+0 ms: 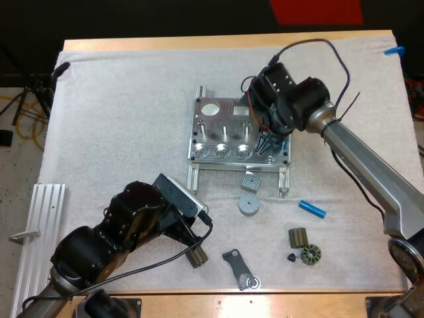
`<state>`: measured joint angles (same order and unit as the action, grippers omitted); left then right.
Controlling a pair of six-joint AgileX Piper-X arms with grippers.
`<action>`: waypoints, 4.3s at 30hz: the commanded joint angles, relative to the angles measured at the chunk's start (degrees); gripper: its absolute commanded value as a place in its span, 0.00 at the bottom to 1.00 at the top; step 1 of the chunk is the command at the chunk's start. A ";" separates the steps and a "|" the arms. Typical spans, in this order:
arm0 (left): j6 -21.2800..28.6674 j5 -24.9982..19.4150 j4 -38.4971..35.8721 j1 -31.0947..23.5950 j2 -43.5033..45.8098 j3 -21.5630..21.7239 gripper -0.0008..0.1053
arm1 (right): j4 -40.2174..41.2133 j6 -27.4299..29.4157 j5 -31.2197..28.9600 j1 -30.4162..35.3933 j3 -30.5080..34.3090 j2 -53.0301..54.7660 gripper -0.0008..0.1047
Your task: Load cells from right to left
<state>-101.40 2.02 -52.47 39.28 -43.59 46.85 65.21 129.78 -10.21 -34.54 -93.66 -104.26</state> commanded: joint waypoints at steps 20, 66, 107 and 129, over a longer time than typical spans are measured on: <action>-0.06 -1.34 0.17 0.18 0.04 0.00 0.48 | -6.04 3.05 -2.91 0.23 3.19 -0.75 0.39; 7.96 -1.34 0.17 0.18 0.04 0.00 0.48 | 13.56 -17.77 4.54 0.23 3.07 18.70 0.39; 37.87 9.04 6.96 0.18 -1.22 0.00 0.48 | 25.65 -28.02 8.35 0.23 3.17 42.49 0.54; 39.16 13.70 16.33 0.53 -7.84 0.00 0.48 | 25.65 -29.41 8.97 0.23 13.45 51.45 0.54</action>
<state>-62.25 15.26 -36.95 39.54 -51.51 46.85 88.10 100.83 -1.61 -34.54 -80.32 -53.50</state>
